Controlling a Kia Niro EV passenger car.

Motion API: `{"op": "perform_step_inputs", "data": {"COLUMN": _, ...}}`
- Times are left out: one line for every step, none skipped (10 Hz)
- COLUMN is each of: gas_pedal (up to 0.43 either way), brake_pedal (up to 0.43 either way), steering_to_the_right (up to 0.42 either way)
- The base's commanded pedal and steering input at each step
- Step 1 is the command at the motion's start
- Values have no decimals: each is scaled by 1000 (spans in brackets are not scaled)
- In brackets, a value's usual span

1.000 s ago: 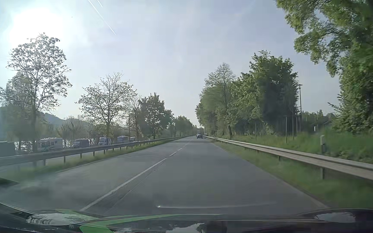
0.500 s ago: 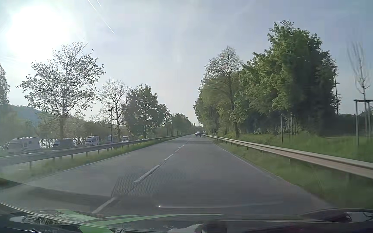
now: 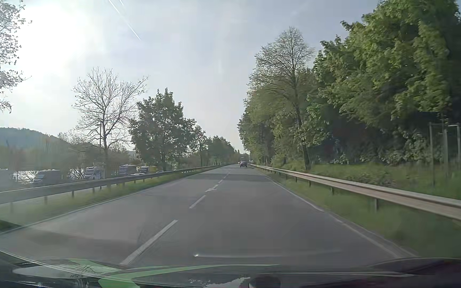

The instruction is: Follow the waypoints while adhering to traffic rules and regulations

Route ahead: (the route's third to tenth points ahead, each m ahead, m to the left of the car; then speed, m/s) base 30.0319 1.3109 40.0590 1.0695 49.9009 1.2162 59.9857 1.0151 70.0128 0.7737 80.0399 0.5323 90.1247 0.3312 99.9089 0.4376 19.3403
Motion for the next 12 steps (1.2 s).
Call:
{"op": "perform_step_inputs", "data": {"gas_pedal": 260, "brake_pedal": 0, "steering_to_the_right": 2}}
{"op": "perform_step_inputs", "data": {"gas_pedal": 260, "brake_pedal": 0, "steering_to_the_right": 2}}
{"op": "perform_step_inputs", "data": {"gas_pedal": 260, "brake_pedal": 0, "steering_to_the_right": 2}}
{"op": "perform_step_inputs", "data": {"gas_pedal": 260, "brake_pedal": 0, "steering_to_the_right": 1}}
{"op": "perform_step_inputs", "data": {"gas_pedal": 260, "brake_pedal": 0, "steering_to_the_right": 2}}
{"op": "perform_step_inputs", "data": {"gas_pedal": 260, "brake_pedal": 0, "steering_to_the_right": 1}}
{"op": "perform_step_inputs", "data": {"gas_pedal": 240, "brake_pedal": 0, "steering_to_the_right": 1}}
{"op": "perform_step_inputs", "data": {"gas_pedal": 220, "brake_pedal": 0, "steering_to_the_right": 0}}
{"op": "perform_step_inputs", "data": {"gas_pedal": 220, "brake_pedal": 0, "steering_to_the_right": 0}}
{"op": "perform_step_inputs", "data": {"gas_pedal": 220, "brake_pedal": 0, "steering_to_the_right": -1}}
{"op": "perform_step_inputs", "data": {"gas_pedal": 220, "brake_pedal": 0, "steering_to_the_right": -1}}
{"op": "perform_step_inputs", "data": {"gas_pedal": 220, "brake_pedal": 0, "steering_to_the_right": -1}}
